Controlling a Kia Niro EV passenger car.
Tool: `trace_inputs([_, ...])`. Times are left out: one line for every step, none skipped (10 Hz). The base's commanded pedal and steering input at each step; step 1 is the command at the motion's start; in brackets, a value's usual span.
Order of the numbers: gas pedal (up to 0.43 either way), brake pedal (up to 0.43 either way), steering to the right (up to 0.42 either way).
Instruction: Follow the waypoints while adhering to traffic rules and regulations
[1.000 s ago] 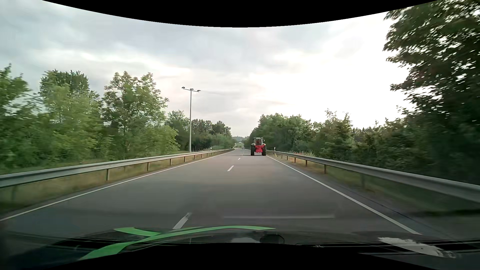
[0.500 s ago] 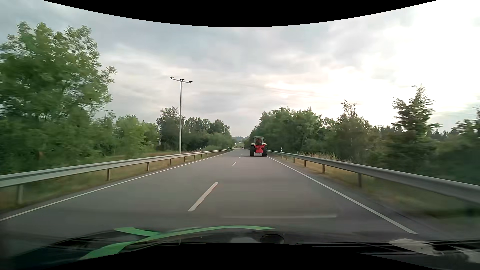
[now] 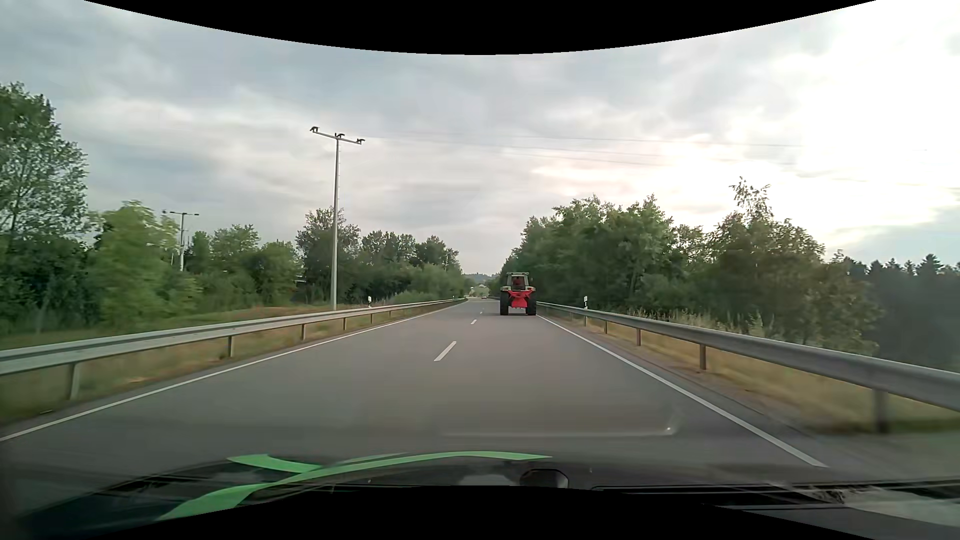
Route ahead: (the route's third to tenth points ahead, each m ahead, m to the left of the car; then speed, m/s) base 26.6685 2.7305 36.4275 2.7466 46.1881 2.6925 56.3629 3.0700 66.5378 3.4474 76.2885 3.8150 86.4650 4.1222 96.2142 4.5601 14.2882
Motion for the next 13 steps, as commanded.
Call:
trace_inputs([0.0,0.195,-0.001])
trace_inputs([0.0,0.189,-0.001])
trace_inputs([0.0,0.195,-0.001])
trace_inputs([0.0,0.195,-0.001])
trace_inputs([0.0,0.195,-0.001])
trace_inputs([0.0,0.195,-0.001])
trace_inputs([0.0,0.195,-0.001])
trace_inputs([0.0,0.189,-0.001])
trace_inputs([0.0,0.189,-0.001])
trace_inputs([0.0,0.183,-0.001])
trace_inputs([0.0,0.171,-0.001])
trace_inputs([0.0,0.165,-0.001])
trace_inputs([0.0,0.159,0.0])
